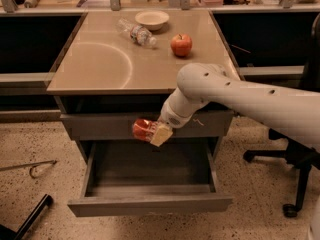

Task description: Place coke can into middle drawer

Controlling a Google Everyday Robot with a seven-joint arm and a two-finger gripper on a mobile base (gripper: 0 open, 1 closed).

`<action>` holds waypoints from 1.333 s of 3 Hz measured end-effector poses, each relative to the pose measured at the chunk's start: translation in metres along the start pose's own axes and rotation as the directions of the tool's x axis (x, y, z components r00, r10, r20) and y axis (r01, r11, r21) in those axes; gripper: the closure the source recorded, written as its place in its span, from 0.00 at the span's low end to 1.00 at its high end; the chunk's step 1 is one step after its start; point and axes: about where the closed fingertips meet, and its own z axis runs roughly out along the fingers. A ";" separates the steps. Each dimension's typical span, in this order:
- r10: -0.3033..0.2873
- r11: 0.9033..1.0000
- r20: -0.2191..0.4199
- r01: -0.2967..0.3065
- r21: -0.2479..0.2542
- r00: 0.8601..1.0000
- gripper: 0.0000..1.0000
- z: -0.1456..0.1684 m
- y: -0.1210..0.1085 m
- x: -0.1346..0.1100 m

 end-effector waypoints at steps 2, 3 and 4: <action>0.121 0.985 -0.057 -0.113 0.130 0.991 1.00 0.077 0.016 0.086; 0.170 0.973 -0.019 -0.165 0.160 0.985 1.00 0.085 0.016 0.085; 0.170 0.973 -0.017 -0.166 0.161 0.985 1.00 0.084 0.015 0.085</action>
Offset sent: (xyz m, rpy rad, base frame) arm -0.0272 -0.0643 -0.1531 -0.0952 -0.1291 -0.3180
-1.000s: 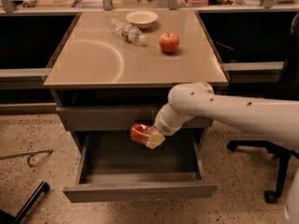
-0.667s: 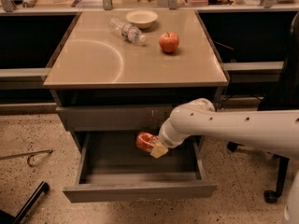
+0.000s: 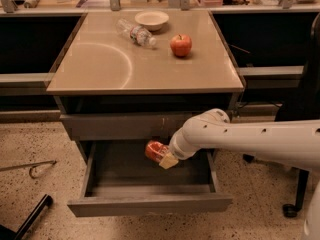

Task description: Place coke can into middle drawer

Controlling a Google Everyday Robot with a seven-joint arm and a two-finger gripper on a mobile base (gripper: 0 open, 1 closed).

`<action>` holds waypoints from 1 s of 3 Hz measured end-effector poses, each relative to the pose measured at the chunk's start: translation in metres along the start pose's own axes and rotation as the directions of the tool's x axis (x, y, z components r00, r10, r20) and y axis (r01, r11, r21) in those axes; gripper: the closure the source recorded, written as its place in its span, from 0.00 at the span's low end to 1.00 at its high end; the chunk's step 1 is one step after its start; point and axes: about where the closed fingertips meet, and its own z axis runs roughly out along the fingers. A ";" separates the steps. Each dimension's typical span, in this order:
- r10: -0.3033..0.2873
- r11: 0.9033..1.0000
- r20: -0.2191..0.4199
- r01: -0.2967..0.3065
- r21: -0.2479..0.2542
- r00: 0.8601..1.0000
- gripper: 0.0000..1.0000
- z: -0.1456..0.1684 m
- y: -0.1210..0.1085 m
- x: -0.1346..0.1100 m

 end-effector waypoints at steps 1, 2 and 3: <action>-0.023 1.000 0.007 0.023 -0.011 1.000 1.00 0.030 0.002 0.005; -0.062 0.998 0.010 0.063 -0.016 0.998 1.00 0.067 0.007 0.014; -0.092 0.996 0.024 0.092 -0.020 0.995 1.00 0.093 0.015 0.021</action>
Offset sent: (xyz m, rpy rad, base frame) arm 0.0163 0.0237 -0.1100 -0.0152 -0.0384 0.1106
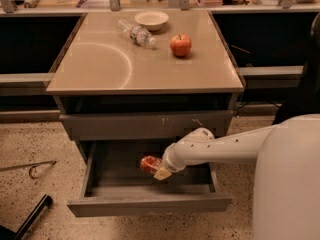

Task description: Place coke can into middle drawer

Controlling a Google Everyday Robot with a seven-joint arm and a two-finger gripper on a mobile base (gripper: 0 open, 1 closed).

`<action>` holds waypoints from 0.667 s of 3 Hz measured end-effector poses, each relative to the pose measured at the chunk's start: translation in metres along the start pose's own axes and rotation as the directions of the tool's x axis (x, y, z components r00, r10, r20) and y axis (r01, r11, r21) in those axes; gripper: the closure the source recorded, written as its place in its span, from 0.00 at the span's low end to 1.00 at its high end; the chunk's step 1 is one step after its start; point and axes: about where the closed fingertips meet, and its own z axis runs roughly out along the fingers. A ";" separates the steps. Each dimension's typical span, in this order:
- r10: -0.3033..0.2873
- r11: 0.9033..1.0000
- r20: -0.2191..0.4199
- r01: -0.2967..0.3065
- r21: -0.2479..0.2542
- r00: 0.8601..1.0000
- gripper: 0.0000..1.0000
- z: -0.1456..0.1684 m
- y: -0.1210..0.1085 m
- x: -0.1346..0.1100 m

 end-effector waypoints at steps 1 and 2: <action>0.011 0.999 0.017 -0.010 -0.035 1.000 1.00 0.025 0.010 0.010; 0.023 0.996 0.030 -0.020 -0.087 0.999 1.00 0.048 0.018 0.015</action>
Offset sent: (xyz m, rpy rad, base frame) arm -0.0058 0.0157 -0.0782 0.0941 0.1288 0.0483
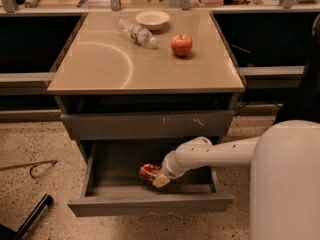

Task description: Place coke can into middle drawer

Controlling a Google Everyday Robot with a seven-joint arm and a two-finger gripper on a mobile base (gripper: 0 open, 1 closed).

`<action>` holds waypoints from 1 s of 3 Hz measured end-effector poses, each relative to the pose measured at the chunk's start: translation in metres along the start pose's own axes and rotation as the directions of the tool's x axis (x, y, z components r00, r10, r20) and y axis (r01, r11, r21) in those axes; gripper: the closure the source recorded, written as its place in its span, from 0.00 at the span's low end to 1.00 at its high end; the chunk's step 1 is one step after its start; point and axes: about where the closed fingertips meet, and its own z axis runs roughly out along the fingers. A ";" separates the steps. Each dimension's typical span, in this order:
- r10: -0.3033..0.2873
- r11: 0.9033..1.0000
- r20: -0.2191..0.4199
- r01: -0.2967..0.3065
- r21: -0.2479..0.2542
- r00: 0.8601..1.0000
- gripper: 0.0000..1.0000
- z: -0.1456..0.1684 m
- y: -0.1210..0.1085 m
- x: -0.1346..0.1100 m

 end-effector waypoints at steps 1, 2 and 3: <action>-0.001 0.999 0.005 0.001 -0.045 1.000 1.00 0.016 0.003 0.002; -0.010 0.997 0.007 0.010 -0.080 1.000 1.00 0.028 0.006 0.004; -0.015 0.995 -0.001 0.015 -0.096 1.000 1.00 0.036 0.008 0.004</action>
Offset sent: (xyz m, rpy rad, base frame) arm 0.0022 0.0149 -0.0372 0.0358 0.0858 0.0731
